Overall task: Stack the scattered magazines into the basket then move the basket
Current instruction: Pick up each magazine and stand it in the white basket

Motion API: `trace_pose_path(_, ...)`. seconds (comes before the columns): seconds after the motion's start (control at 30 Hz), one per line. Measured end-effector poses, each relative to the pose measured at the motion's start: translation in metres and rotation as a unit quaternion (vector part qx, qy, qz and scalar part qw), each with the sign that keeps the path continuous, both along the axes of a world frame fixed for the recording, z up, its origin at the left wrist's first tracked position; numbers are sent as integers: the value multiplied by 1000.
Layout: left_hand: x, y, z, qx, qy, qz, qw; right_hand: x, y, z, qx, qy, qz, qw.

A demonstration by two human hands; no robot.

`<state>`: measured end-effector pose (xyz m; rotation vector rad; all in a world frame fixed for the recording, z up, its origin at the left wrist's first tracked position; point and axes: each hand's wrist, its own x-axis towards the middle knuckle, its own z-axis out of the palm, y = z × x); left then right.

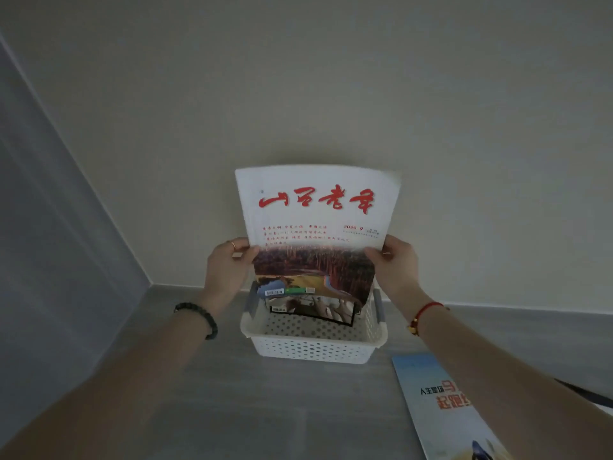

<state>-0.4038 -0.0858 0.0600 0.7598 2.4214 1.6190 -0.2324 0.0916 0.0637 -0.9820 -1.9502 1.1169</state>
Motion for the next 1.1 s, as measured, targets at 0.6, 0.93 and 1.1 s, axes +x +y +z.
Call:
trace_pose_path(0.6, -3, 12, -62, 39, -11, 22, 999, -18, 13, -47, -32, -26, -61, 997)
trace_pose_path(0.93, -3, 25, -50, -22, -20, 98, 995, -9, 17, -45, -22, -51, -78, 995)
trace_pose_path(1.1, 14, 21, -51, 33, -79, 123, 989, -7, 18, -38, -51, -33, -85, 995)
